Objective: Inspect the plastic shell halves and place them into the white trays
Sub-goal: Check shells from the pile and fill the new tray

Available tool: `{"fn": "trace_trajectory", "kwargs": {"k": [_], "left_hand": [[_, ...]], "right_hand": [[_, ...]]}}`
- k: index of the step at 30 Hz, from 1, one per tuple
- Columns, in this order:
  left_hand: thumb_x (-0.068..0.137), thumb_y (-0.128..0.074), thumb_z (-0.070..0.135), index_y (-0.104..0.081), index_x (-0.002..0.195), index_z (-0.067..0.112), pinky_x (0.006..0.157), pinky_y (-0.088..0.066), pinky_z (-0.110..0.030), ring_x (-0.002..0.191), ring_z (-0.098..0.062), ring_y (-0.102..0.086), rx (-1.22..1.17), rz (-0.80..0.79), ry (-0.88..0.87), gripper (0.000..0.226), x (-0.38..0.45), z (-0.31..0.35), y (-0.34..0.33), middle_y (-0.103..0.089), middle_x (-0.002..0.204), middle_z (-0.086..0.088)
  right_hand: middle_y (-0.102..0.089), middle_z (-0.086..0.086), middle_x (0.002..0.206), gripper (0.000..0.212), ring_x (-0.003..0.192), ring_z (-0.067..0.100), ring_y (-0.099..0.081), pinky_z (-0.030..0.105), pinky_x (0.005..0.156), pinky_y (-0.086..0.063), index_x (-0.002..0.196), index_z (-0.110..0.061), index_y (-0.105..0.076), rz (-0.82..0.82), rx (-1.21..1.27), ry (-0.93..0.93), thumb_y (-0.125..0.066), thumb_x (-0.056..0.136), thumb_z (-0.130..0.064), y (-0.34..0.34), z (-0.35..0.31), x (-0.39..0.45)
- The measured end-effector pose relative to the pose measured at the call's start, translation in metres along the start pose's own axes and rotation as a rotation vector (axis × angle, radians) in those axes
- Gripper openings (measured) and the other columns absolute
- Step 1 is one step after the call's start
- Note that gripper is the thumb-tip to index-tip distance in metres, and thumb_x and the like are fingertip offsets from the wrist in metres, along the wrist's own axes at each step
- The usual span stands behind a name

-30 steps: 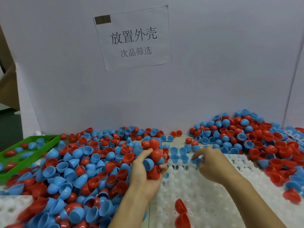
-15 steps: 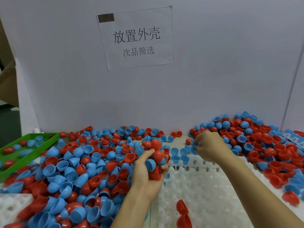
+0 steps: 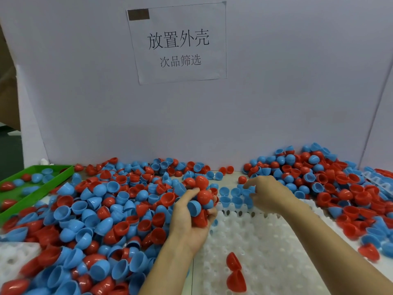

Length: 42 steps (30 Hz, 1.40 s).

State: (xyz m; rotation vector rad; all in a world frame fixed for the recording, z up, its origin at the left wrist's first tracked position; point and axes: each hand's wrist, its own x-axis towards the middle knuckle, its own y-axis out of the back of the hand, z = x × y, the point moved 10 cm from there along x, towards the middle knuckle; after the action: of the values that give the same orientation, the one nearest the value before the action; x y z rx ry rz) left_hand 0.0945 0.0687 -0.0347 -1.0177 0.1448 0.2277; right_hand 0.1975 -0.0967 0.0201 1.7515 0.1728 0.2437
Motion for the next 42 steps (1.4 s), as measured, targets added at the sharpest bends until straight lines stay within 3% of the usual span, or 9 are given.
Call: {"fn": "trace_trajectory", "kwargs": {"k": [3, 6, 9, 12, 16, 21, 26, 29, 42], "left_hand": [[0.072, -0.069, 0.012, -0.065, 0.115, -0.002, 0.046, -0.047, -0.025, 0.072, -0.024, -0.065, -0.001, -0.006, 0.002, 0.045, 0.0, 0.0, -0.001, -0.07, 0.084, -0.02], [0.075, -0.067, 0.012, -0.065, 0.114, -0.002, 0.046, -0.047, -0.024, 0.071, -0.024, -0.065, 0.012, -0.009, 0.0, 0.041, 0.0, 0.001, -0.002, -0.071, 0.081, -0.019], [0.083, -0.065, 0.011, -0.064, 0.115, -0.002, 0.046, -0.048, -0.025, 0.073, -0.024, -0.064, 0.019, 0.004, -0.006, 0.034, 0.0, 0.0, 0.0, -0.071, 0.082, -0.018], [0.077, -0.068, 0.012, -0.065, 0.113, 0.001, 0.048, -0.048, -0.025, 0.073, -0.023, -0.063, 0.033, 0.009, -0.014, 0.038, 0.0, 0.0, 0.001, -0.071, 0.081, -0.017], [0.071, -0.07, 0.012, -0.064, 0.119, 0.003, 0.048, -0.047, -0.025, 0.084, -0.025, -0.06, 0.031, 0.007, -0.034, 0.049, 0.001, 0.001, 0.001, -0.066, 0.095, -0.019], [0.07, -0.07, 0.012, -0.064, 0.12, 0.003, 0.049, -0.047, -0.025, 0.084, -0.026, -0.06, 0.043, -0.002, -0.048, 0.051, 0.002, 0.002, -0.001, -0.068, 0.092, -0.019], [0.073, -0.069, 0.013, -0.065, 0.117, 0.0, 0.047, -0.048, -0.025, 0.079, -0.025, -0.06, 0.051, 0.001, -0.033, 0.046, 0.001, 0.0, 0.0, -0.067, 0.09, -0.019], [0.075, -0.068, 0.013, -0.066, 0.112, -0.001, 0.046, -0.048, -0.025, 0.074, -0.024, -0.062, 0.06, -0.013, -0.028, 0.04, 0.001, -0.001, -0.002, -0.068, 0.084, -0.018], [0.089, -0.063, 0.012, -0.066, 0.108, 0.0, 0.044, -0.047, -0.025, 0.071, -0.023, -0.062, 0.072, 0.024, -0.023, 0.023, -0.001, -0.001, -0.001, -0.07, 0.077, -0.017]], "right_hand": [[-0.067, 0.0, 0.123, 0.026, 0.093, 0.014, -0.068, 0.027, 0.078, -0.059, 0.116, -0.025, -0.07, 0.008, 0.117, 0.085, -0.059, 0.095, -0.013, 0.017, -0.01, -0.018], [-0.071, -0.017, 0.088, 0.012, 0.071, -0.001, -0.068, 0.017, 0.067, -0.054, 0.09, -0.037, -0.071, -0.291, 0.152, 0.253, -0.066, 0.094, -0.027, 0.007, -0.038, -0.059], [-0.071, -0.017, 0.086, 0.015, 0.07, -0.005, -0.065, 0.016, 0.07, -0.049, 0.102, -0.039, -0.072, -0.598, 0.044, 0.307, -0.073, 0.087, -0.038, -0.011, -0.058, -0.101], [-0.065, -0.019, 0.086, 0.034, 0.075, 0.0, -0.059, 0.017, 0.066, -0.042, 0.112, -0.038, -0.07, -0.661, -0.008, 0.319, -0.078, 0.08, -0.045, -0.02, -0.071, -0.115], [-0.061, -0.022, 0.069, 0.028, 0.066, -0.001, -0.055, 0.015, 0.061, -0.042, 0.106, -0.028, -0.075, -0.616, 0.082, 0.362, -0.079, 0.08, -0.039, -0.035, -0.089, -0.116], [-0.066, -0.019, 0.083, 0.021, 0.075, 0.002, -0.059, 0.015, 0.066, -0.046, 0.106, -0.029, -0.075, -0.504, 0.131, 0.369, -0.073, 0.087, -0.036, -0.022, -0.082, -0.108], [-0.07, -0.013, 0.078, 0.009, 0.067, 0.002, -0.064, 0.014, 0.058, -0.05, 0.095, -0.026, -0.077, -0.144, 0.207, 0.254, -0.073, 0.088, -0.032, 0.037, -0.031, -0.058], [-0.073, 0.0, 0.079, 0.006, 0.068, 0.014, -0.068, 0.027, 0.064, -0.06, 0.088, -0.015, -0.078, 0.046, 0.081, 0.129, -0.073, 0.088, -0.02, 0.055, 0.004, -0.016], [-0.069, 0.002, 0.09, 0.015, 0.075, 0.019, -0.068, 0.036, 0.072, -0.062, 0.101, -0.013, -0.072, 0.025, -0.14, 0.013, -0.062, 0.091, -0.011, -0.015, 0.033, 0.025]]}}
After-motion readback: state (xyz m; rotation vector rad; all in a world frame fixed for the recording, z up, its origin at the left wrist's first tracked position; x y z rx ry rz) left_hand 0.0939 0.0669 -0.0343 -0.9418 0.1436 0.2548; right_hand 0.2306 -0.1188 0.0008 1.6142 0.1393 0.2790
